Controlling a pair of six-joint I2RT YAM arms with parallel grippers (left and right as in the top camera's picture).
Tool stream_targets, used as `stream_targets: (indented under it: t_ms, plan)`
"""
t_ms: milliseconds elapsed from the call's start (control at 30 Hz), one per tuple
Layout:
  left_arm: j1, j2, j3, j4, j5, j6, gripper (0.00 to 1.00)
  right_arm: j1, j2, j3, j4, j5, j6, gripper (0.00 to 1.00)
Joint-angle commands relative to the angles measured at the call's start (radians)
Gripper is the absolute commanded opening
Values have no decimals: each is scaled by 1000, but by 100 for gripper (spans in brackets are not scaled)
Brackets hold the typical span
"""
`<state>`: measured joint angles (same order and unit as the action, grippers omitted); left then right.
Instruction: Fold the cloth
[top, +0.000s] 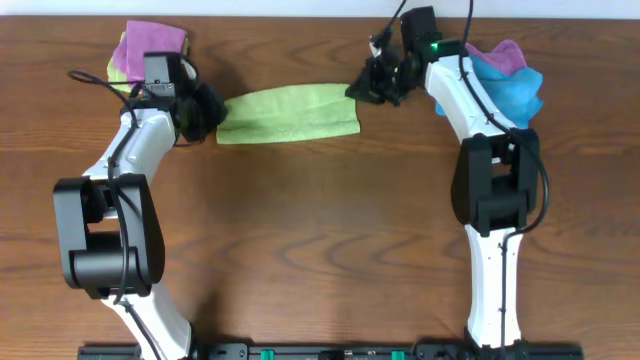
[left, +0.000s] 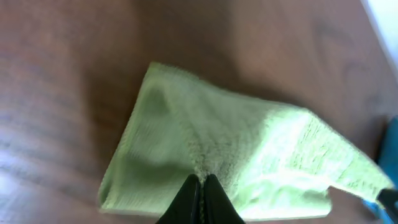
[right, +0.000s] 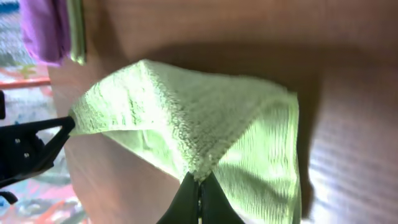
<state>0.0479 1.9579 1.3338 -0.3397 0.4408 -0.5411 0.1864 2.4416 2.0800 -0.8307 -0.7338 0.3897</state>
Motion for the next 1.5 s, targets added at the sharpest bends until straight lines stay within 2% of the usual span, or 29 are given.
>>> stream_targets:
  t_ms: [0,500,533,567,600,700,733,767,800,833,867,933,967,1133,1367,1467]
  plan:
    - [17,0,14,-51,1,68,6,8,8,15,-29,-18,-47,2]
    - [58,-18,14,-116,-8,101,6,-16,8,15,-131,-7,-92,2]
    - [56,-18,14,-115,-14,101,22,-14,8,15,-131,-2,-93,17]
    - [56,-18,14,-113,-22,101,50,-13,8,15,-130,0,-100,38]
    - [56,-18,14,-113,-23,101,56,-12,8,15,-128,0,-108,59]
    - [66,-19,18,-113,-14,114,56,-18,6,19,-123,-1,-107,83]
    - [70,-23,20,-113,6,129,53,-24,6,26,-123,-5,-108,83]
    - [74,-29,27,-113,31,145,51,-32,6,45,-127,-7,-109,77]
    - [75,-33,33,-113,40,154,48,-36,6,61,-130,-10,-116,65]
    - [74,-38,40,-116,46,160,44,-38,6,79,-132,-11,-119,30]
    - [74,-43,48,-116,49,171,35,-37,6,99,-137,-11,-124,5]
    - [64,-56,71,-123,50,200,11,-33,4,158,-171,-4,-161,1]
    - [56,-62,83,-127,50,213,7,-23,4,193,-200,27,-178,2]
    - [0,-66,103,-132,6,282,6,43,4,264,-271,263,-216,1]
    - [-135,-65,101,-157,-398,266,6,127,5,259,-283,530,-231,1]
    - [-176,-57,101,-139,-475,265,6,138,5,259,-268,536,-235,1]
